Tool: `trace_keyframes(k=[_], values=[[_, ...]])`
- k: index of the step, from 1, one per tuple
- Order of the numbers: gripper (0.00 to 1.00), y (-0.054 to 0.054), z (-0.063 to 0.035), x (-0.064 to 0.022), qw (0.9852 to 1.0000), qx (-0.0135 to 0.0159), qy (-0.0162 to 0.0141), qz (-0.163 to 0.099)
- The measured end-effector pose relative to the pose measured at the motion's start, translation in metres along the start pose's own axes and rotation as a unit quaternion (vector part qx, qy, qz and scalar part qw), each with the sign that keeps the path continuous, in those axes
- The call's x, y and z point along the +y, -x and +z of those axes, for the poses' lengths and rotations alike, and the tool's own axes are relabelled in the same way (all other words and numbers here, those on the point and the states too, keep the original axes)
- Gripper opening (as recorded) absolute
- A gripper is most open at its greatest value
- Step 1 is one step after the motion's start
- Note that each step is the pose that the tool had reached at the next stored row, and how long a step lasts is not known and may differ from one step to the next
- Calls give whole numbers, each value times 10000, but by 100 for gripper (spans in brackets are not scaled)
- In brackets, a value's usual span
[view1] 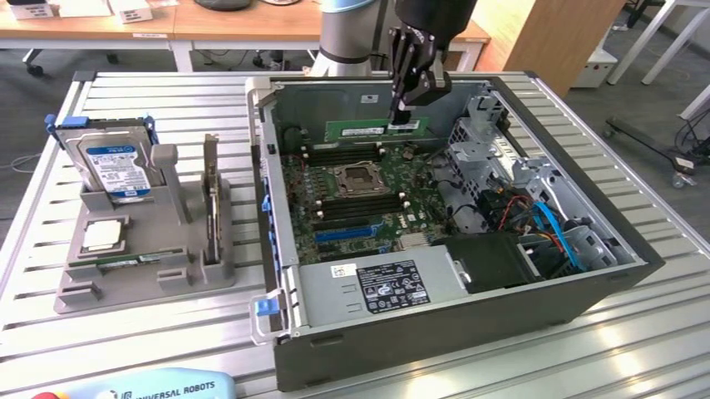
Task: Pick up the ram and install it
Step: 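Insert the ram into the slot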
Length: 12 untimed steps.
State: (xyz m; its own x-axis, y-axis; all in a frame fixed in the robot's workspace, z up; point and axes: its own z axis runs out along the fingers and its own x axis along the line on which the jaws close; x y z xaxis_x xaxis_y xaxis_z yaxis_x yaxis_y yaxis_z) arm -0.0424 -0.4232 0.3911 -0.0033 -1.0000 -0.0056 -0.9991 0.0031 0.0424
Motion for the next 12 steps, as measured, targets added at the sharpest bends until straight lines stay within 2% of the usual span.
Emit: trace_keyframes(k=[6, 12], values=[[11, 0, 4, 0, 10000, 0, 0, 0], [11, 0, 51, -2, 10000, -1, 0, 0]])
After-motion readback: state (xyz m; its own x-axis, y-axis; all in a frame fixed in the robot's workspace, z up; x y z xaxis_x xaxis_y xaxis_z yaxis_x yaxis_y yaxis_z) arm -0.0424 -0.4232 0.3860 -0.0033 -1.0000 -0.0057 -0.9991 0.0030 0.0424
